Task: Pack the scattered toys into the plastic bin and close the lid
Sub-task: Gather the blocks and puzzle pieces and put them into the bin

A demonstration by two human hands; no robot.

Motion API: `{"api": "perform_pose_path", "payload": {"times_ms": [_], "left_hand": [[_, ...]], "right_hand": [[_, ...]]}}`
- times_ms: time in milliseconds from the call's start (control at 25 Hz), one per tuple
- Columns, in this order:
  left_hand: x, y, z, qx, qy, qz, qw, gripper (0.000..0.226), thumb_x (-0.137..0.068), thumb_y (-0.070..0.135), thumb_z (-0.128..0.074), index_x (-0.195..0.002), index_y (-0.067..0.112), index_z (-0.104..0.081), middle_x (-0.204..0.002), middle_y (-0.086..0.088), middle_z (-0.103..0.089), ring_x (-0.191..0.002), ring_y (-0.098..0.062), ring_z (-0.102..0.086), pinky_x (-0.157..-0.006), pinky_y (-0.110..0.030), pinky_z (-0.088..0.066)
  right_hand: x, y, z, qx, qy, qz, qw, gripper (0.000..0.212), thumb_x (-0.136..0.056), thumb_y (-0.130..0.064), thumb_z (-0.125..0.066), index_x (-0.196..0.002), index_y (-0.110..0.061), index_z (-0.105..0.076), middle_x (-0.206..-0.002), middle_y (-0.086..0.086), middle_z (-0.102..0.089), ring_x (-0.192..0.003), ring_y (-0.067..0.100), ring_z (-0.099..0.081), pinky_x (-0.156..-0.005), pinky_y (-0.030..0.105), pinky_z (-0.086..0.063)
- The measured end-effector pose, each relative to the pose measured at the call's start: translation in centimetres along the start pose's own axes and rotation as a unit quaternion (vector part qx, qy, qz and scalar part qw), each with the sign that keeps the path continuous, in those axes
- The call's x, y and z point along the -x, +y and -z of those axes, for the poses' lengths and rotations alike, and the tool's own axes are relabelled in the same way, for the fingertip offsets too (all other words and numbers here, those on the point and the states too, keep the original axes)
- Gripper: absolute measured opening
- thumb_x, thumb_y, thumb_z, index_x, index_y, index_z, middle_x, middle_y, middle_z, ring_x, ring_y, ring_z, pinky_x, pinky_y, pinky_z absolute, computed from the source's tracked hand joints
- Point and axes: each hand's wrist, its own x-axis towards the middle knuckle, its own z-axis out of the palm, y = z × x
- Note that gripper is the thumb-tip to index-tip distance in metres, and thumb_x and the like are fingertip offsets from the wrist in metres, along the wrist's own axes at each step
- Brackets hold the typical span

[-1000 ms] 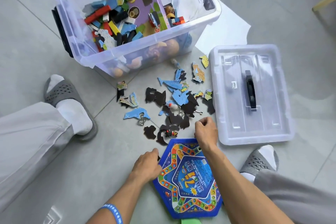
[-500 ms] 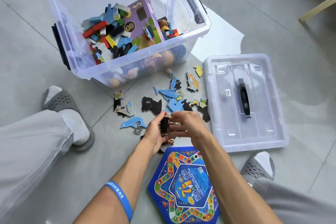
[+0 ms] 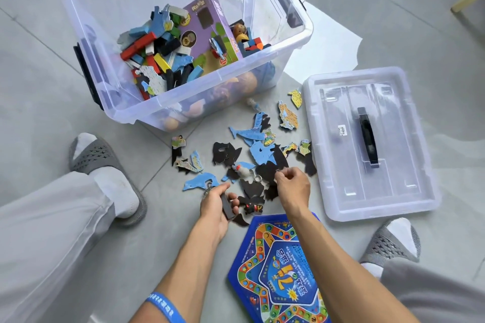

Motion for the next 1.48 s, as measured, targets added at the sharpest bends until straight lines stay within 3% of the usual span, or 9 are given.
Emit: {"api": "perform_pose_path", "payload": {"times_ms": [200,320,520,640,800,920,1000,1120,1480], "left_hand": [[0.9,-0.3,-0.8,0.003,-0.035,0.017,0.999,0.009,-0.095,0.013,-0.052,-0.101,0.01,-0.057,-0.072,-0.009,-0.06,-0.059,-0.017,-0.057,-0.047,-0.025,-0.045],[1.0,-0.4,-0.1,0.014,-0.033,-0.004,0.999,0.014,-0.097,0.005,-0.05,-0.11,0.007,-0.056,-0.069,-0.01,-0.056,-0.055,-0.015,-0.05,-0.039,-0.02,-0.04],[0.5,-0.4,0.8,-0.027,0.009,-0.015,0.999,0.022,-0.098,0.031,-0.053,-0.093,0.01,-0.059,-0.066,-0.006,-0.056,-0.055,-0.016,-0.052,-0.044,-0.023,-0.044],[0.8,0.0,-0.1,-0.007,-0.035,-0.01,0.999,0.029,-0.09,0.044,-0.059,-0.093,0.015,-0.058,-0.07,-0.005,-0.061,-0.057,-0.016,-0.056,-0.048,-0.024,-0.041],[1.4,0.5,-1.5,-0.046,-0.076,-0.065,0.994,0.012,-0.085,0.028,-0.07,-0.091,0.019,-0.065,-0.086,-0.008,-0.07,-0.062,-0.015,-0.065,-0.047,-0.022,-0.045],[0.9,1.5,-0.9,0.006,-0.045,-0.081,0.996,0.013,-0.088,0.003,-0.061,-0.089,0.016,-0.062,-0.078,-0.009,-0.069,-0.059,-0.017,-0.064,-0.043,-0.021,-0.046],[0.4,1.9,0.5,0.046,-0.065,-0.058,0.995,0.016,-0.091,0.0,-0.054,-0.094,0.014,-0.06,-0.072,-0.007,-0.062,-0.055,-0.014,-0.057,-0.04,-0.019,-0.042],[-0.5,1.7,2.3,0.064,-0.073,-0.012,0.995,0.022,-0.091,-0.003,-0.044,-0.095,0.014,-0.057,-0.069,-0.007,-0.059,-0.056,-0.015,-0.053,-0.043,-0.02,-0.043],[-2.2,0.3,2.1,-0.015,0.008,-0.003,1.0,0.006,-0.086,0.009,-0.057,-0.081,0.012,-0.056,-0.055,-0.002,-0.054,-0.045,-0.012,-0.049,-0.044,-0.021,-0.04]], "right_hand": [[0.0,-1.0,0.1,0.254,-0.051,0.187,0.947,0.054,-0.086,-0.026,-0.063,-0.137,-0.022,-0.044,-0.128,0.002,-0.048,-0.11,0.024,-0.053,-0.086,0.039,-0.049],[-0.7,-1.9,-0.6,0.368,-0.047,0.219,0.902,0.034,-0.084,-0.016,-0.061,-0.116,-0.016,-0.052,-0.114,0.006,-0.049,-0.1,0.027,-0.051,-0.075,0.037,-0.044],[-0.5,-1.6,0.5,0.038,-0.113,0.036,0.992,0.018,-0.08,-0.007,-0.069,-0.088,-0.016,-0.057,-0.08,0.001,-0.06,-0.071,0.018,-0.057,-0.056,0.028,-0.045],[0.9,-2.4,1.9,-0.164,-0.196,-0.021,0.967,0.02,-0.082,0.002,-0.072,-0.093,-0.01,-0.06,-0.075,0.008,-0.061,-0.055,0.015,-0.058,-0.049,0.025,-0.049],[3.8,-2.6,1.1,-0.187,-0.354,0.004,0.916,0.011,-0.091,-0.001,-0.065,-0.101,-0.003,-0.069,-0.086,0.014,-0.072,-0.064,0.026,-0.07,-0.059,0.031,-0.06],[4.3,-1.4,-0.3,-0.199,-0.254,-0.001,0.946,0.012,-0.092,-0.009,-0.063,-0.103,-0.009,-0.07,-0.092,0.016,-0.069,-0.075,0.031,-0.067,-0.06,0.032,-0.057],[3.9,0.0,-0.6,0.072,-0.181,0.14,0.971,0.027,-0.089,-0.016,-0.065,-0.115,-0.016,-0.065,-0.111,0.005,-0.066,-0.093,0.025,-0.065,-0.077,0.036,-0.056],[4.0,2.0,-1.8,0.325,-0.168,0.277,0.889,0.052,-0.084,-0.022,-0.062,-0.134,-0.02,-0.05,-0.13,0.001,-0.05,-0.113,0.023,-0.051,-0.091,0.038,-0.048],[3.3,2.1,-4.3,0.384,-0.043,0.296,0.873,0.038,-0.087,-0.031,-0.063,-0.121,-0.017,-0.054,-0.124,0.007,-0.049,-0.103,0.027,-0.05,-0.084,0.038,-0.046]]}}
